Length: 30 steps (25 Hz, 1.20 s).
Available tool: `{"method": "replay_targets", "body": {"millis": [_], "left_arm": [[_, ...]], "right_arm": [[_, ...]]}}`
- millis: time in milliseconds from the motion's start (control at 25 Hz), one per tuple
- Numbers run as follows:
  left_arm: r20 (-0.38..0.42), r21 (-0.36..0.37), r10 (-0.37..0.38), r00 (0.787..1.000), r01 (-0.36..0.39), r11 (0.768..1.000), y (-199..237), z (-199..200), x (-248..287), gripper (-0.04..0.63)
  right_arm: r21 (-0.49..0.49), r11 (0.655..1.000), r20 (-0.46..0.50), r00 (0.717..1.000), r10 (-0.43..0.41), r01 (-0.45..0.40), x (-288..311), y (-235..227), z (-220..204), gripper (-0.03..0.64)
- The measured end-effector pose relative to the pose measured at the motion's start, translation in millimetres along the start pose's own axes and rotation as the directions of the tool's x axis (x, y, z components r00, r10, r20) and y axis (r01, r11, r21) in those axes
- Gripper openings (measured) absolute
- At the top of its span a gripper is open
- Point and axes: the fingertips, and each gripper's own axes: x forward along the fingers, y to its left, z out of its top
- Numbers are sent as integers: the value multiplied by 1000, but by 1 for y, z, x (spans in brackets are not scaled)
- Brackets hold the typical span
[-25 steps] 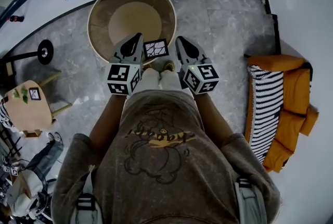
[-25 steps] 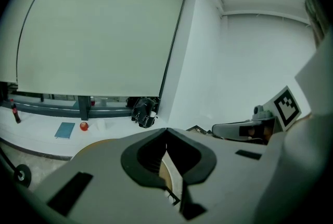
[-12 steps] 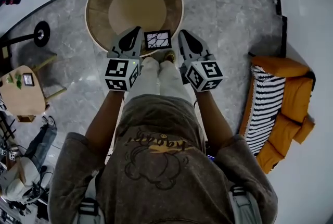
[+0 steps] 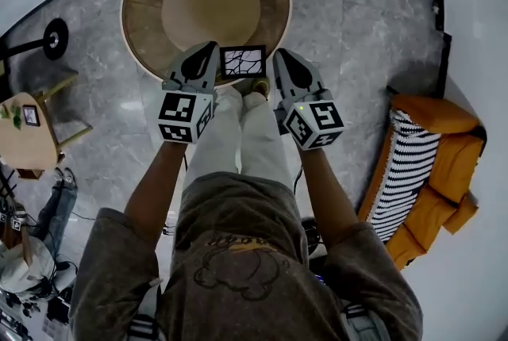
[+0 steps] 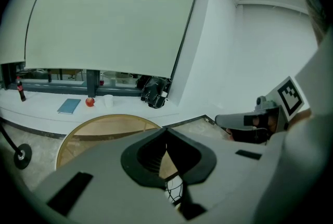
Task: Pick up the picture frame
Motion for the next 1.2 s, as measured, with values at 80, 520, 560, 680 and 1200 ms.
{"method": "replay_targets", "body": {"millis": [80,520,560,680,1200], "left_arm": [[-5,-3,9,1000,-9,1000,5,-13,10,18],[-37,5,-5,999,5,1000,8,-61,46,18],[-40,8,-8,999,8,1000,7,-62,47,18],[-39,7,-10,999,10,1000,4,-62,49,18],[-64,7,-21,998,21,1000,-7,-77,50,18]], "right_arm": [[11,1000,-21,1000,-4,4,8,-8,-17,20],[-5,1000,-93,996,-12,12,28,-30,-76,20],[-4,1000,-100,995,-14,14,28,-31,-79,20],[0,1000,-114,993,-16,16,24,-32,-88,21],[145,989,-177,983,56,-30,31,-32,-124,273]]}}
